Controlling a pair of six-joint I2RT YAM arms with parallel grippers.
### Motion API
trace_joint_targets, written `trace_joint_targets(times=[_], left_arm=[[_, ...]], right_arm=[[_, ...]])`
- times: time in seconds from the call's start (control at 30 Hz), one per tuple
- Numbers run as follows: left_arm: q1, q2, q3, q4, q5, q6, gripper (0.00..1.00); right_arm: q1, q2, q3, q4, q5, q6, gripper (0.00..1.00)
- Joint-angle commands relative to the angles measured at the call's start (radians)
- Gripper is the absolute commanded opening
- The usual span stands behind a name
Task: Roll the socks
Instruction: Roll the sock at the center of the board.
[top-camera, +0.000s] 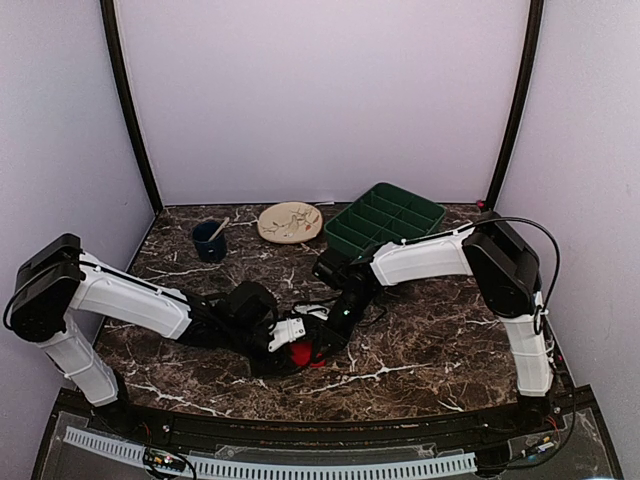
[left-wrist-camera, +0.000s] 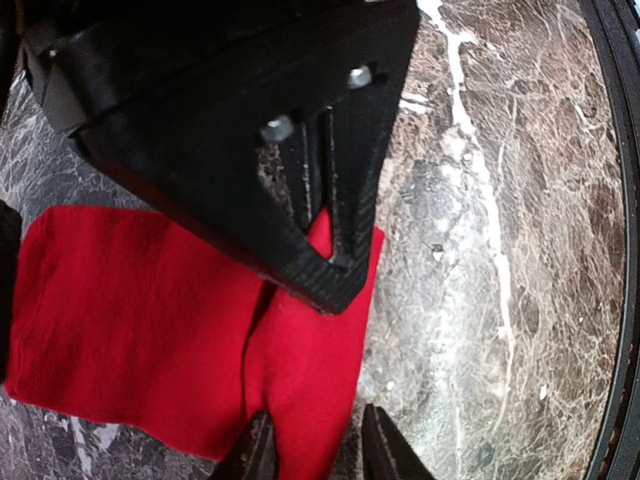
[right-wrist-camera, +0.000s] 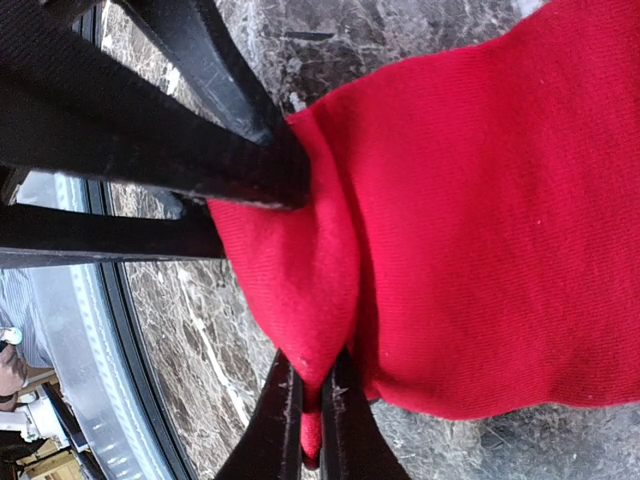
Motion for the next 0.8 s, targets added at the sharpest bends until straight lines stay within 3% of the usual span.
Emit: trace_joint_targets(times=[0.0, 0.4, 0.77], left_arm=[[0.011, 0.008, 0.026, -0.038, 0.013, -0.008, 0.28], [0.035, 0.013, 0.026, -0.054, 0.055, -0.035, 0.08], [0.072, 0.043, 0.026, -0.058, 0.110, -0.072, 0.04]], right_arm=[[0.005, 0.021, 0.021, -0.016, -0.001, -0.014, 0.03], [0.005, 0.025, 0.026, -0.011, 0.004, -0.010, 0.04], [-0.007, 0.027, 0.017, 0.009, 0.002, 0.007, 0.24]])
